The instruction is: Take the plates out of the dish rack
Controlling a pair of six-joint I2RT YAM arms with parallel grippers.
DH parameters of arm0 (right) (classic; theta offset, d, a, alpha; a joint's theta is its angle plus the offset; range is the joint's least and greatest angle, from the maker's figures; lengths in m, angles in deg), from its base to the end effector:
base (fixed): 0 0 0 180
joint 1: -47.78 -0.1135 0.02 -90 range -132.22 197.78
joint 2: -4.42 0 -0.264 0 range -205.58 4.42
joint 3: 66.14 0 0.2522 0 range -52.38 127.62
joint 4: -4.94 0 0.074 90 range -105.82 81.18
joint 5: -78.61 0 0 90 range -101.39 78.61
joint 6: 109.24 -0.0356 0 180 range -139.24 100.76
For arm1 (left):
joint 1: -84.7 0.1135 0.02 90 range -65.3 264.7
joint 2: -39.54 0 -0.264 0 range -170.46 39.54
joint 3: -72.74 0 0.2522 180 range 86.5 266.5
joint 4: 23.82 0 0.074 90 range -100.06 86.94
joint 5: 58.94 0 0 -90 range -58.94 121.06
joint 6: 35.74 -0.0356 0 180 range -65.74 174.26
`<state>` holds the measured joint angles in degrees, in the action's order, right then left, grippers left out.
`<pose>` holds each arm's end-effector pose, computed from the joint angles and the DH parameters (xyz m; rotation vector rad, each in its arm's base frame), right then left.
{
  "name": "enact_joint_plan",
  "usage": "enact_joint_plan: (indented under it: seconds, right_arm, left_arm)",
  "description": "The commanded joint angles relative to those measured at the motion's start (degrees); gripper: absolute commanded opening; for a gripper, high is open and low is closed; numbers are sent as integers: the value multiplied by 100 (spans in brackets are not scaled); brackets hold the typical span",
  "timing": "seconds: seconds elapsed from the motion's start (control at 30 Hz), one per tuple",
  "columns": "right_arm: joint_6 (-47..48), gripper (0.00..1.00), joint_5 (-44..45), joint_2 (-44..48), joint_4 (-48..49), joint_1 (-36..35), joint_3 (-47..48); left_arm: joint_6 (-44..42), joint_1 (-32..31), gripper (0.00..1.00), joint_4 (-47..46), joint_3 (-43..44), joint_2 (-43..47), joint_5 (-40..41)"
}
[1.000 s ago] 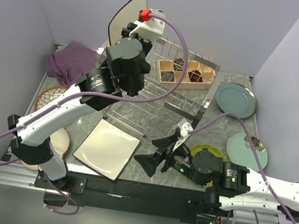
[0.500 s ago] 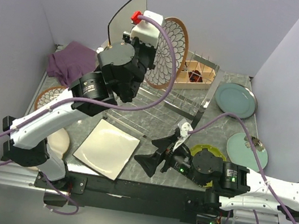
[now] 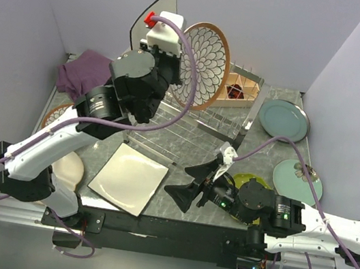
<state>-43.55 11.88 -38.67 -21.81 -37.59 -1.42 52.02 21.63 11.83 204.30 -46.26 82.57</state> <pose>0.0276 0.1662 0.3773 -0.6039 1.6712 1.0984 0.1477 -0.2292 0.5744 0.0693 1.4641 -0.2394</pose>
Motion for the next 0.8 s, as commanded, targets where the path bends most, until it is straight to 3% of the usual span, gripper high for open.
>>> enact_joint_plan:
  seconds: [0.0, 0.33, 0.77]
  right_arm:
    - [76, 100, -6, 47, 245, -33, 46]
    - [-3, 100, -129, 11, 280, -33, 37]
    - [-21, 100, -165, -121, 324, -42, 37]
  left_arm:
    - [715, 14, 1, -467, 516, 660, -176]
    - [795, 14, 1, -177, 411, 1494, 667]
    - [901, 14, 1, -316, -625, 2822, 1475]
